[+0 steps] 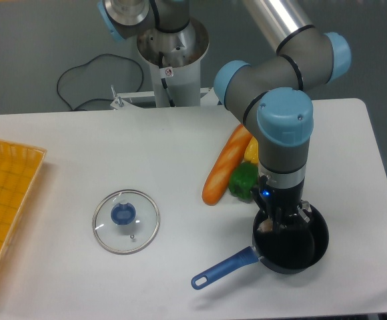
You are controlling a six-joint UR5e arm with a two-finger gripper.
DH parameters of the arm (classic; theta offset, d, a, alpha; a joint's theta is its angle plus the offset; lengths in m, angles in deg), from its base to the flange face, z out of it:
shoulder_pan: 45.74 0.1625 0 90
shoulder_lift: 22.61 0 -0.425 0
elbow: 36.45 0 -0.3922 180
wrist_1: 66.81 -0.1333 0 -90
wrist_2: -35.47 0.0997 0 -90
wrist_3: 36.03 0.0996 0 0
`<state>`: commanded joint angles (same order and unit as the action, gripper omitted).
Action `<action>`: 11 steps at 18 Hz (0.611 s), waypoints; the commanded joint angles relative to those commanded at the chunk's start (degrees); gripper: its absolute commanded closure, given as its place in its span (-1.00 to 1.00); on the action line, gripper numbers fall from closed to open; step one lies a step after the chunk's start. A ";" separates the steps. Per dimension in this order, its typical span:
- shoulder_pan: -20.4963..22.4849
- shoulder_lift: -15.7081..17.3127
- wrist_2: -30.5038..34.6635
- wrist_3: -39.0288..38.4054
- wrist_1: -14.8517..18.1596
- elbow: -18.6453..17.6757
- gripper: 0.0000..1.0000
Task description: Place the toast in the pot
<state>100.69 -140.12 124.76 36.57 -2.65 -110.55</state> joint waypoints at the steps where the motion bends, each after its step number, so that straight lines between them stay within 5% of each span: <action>1: 0.00 0.00 0.00 -0.09 0.00 0.09 0.56; 5: 0.00 0.00 0.00 -0.09 0.00 0.44 0.36; 11: 0.09 0.09 0.00 -0.09 -0.44 0.70 0.32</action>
<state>100.78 -140.03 124.76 36.48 -3.09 -109.84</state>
